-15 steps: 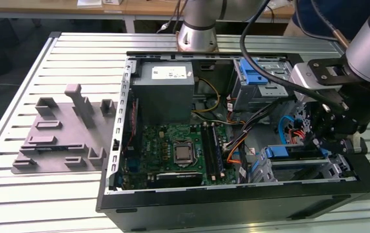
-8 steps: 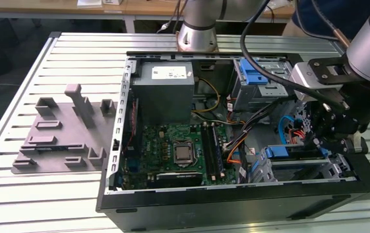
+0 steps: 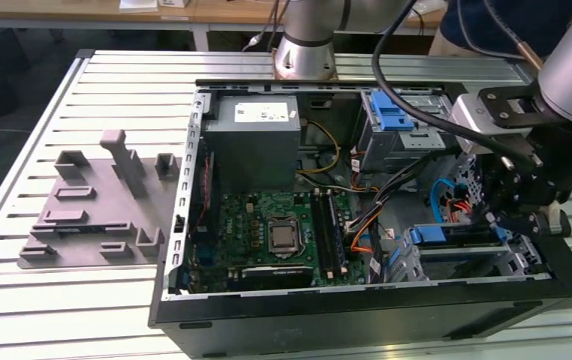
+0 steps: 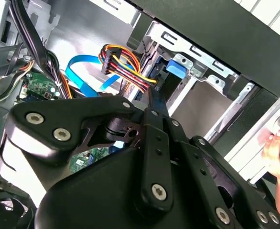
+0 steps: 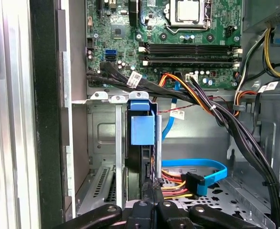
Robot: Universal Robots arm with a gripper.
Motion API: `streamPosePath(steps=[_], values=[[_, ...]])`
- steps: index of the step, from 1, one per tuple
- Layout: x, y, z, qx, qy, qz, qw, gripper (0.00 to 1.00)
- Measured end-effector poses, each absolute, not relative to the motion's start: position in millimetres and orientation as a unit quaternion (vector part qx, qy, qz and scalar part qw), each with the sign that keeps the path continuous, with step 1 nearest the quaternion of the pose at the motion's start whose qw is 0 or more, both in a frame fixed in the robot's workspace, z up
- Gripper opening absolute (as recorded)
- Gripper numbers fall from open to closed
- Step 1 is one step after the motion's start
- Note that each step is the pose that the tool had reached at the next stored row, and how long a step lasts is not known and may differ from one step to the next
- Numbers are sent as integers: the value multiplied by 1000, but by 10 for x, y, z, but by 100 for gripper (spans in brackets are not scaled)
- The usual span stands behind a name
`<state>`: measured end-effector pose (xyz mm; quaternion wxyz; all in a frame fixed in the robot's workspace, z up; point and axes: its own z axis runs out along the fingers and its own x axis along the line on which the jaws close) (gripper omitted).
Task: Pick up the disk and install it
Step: 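Insert the second disk wire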
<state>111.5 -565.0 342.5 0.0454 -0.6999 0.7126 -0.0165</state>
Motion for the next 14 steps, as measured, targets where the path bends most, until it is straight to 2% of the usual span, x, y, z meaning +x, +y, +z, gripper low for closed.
streamPosePath(steps=[10,14], values=[[1116,-5650,3593,-700,713,-15,44,11],[1116,-5647,3644,-700,713,-9,38,11]])
